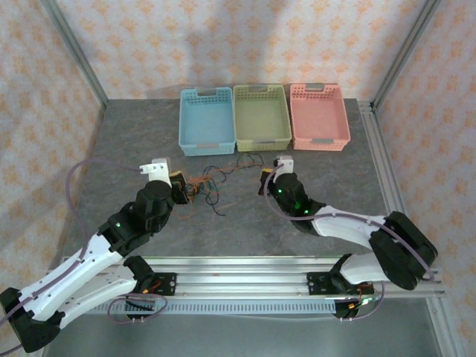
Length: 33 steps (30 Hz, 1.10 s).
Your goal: Untangle the cables
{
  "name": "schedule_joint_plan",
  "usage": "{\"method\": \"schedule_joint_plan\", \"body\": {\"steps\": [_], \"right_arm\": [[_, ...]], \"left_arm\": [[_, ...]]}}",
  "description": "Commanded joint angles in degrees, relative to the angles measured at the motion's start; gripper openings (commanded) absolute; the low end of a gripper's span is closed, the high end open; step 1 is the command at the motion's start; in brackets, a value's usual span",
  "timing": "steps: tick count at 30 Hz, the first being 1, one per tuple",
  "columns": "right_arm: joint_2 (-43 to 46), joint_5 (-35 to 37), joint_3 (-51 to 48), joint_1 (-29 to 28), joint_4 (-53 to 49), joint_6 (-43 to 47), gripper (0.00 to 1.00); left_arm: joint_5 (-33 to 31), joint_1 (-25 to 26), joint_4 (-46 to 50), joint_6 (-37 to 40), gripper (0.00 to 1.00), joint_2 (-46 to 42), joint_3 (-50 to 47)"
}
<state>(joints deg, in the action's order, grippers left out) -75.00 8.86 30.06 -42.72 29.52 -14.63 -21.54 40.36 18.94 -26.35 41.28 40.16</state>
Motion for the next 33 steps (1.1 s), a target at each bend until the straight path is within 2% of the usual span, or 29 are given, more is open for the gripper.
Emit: {"method": "schedule_joint_plan", "body": {"steps": [1,4,8,11,16,23,24,33], "right_arm": [[3.17,12.73,-2.82,-0.17,0.03,1.71,0.00],[5.30,17.37,-4.23,-0.17,0.52,1.74,0.00],[9.61,29.20,-6.97,-0.17,1.59,0.02,0.00],[12.49,33.05,-9.43,-0.14,4.57,0.52,0.00],[13.22,33.50,-9.94,-0.11,4.93,0.14,0.00],[12.51,32.87,-9.85,0.00,4.98,-0.21,0.00],[12.36,32.42,-9.75,0.00,5.02,-0.22,0.00],[11.26,27.79,-9.39,0.01,5.73,-0.26,0.00]], "left_arm": [[-2.38,-0.46,2.81,-0.19,0.00,0.90,0.60],[-1.87,-0.46,3.18,-0.28,0.00,2.14,0.26],[-0.63,-0.49,4.17,-0.02,0.00,4.16,0.14],[0.35,-0.46,4.39,0.51,0.00,5.96,0.01],[3.57,-0.47,3.98,0.81,0.08,10.02,0.84],[7.77,-0.48,2.25,0.99,0.04,13.84,1.36],[8.63,-0.46,1.72,0.93,0.01,14.02,1.24],[20.20,-0.46,-5.53,1.92,0.00,13.92,0.61]]}}
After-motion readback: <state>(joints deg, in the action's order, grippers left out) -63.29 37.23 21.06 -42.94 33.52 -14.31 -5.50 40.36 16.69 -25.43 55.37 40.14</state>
